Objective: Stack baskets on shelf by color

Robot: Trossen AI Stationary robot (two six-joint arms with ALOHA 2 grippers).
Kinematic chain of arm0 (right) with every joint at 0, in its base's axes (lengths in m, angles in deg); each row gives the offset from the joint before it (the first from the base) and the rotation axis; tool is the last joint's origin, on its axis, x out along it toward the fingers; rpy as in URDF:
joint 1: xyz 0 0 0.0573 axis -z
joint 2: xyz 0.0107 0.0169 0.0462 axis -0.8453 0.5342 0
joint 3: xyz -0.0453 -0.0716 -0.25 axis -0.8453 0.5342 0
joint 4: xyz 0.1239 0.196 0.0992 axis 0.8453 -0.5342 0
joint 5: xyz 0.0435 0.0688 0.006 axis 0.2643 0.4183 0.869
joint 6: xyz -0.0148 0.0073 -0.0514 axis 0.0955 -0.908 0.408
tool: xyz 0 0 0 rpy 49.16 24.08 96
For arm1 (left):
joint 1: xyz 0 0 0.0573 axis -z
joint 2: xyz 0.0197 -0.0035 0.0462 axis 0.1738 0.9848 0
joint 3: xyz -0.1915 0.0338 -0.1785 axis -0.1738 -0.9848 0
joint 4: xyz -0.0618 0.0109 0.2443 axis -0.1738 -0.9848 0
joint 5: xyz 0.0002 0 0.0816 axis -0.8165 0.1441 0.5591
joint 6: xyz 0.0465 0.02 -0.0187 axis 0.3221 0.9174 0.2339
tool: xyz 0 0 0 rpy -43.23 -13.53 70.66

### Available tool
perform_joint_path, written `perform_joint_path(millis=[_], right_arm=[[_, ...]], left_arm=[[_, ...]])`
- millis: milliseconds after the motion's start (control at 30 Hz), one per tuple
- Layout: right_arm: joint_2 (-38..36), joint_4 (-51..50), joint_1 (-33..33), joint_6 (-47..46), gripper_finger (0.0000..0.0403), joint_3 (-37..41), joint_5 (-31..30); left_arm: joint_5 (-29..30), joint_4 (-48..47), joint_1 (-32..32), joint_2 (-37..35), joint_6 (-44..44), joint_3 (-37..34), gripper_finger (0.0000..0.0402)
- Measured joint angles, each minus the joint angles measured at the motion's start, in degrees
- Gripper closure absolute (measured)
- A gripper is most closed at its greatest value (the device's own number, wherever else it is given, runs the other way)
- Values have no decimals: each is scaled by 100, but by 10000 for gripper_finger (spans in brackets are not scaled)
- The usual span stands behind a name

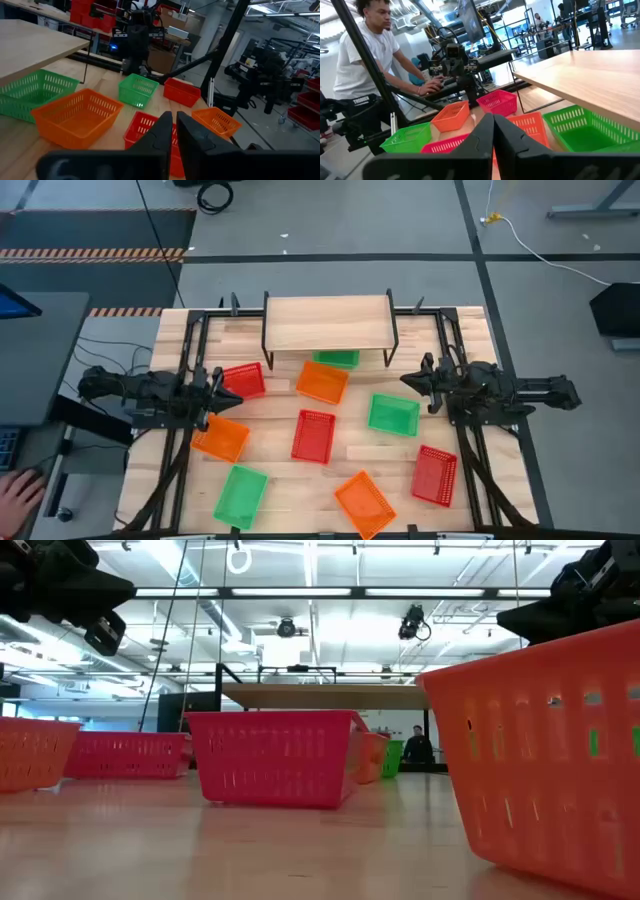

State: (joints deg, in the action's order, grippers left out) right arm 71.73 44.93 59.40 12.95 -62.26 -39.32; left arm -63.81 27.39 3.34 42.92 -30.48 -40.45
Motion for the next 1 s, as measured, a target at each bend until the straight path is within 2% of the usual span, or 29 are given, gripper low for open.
perform_joint_path(millis=[1000], right_arm=[[2,0,0,2,391,0,-2]], left_arm=[[0,1,1,0,1,-2,364]])
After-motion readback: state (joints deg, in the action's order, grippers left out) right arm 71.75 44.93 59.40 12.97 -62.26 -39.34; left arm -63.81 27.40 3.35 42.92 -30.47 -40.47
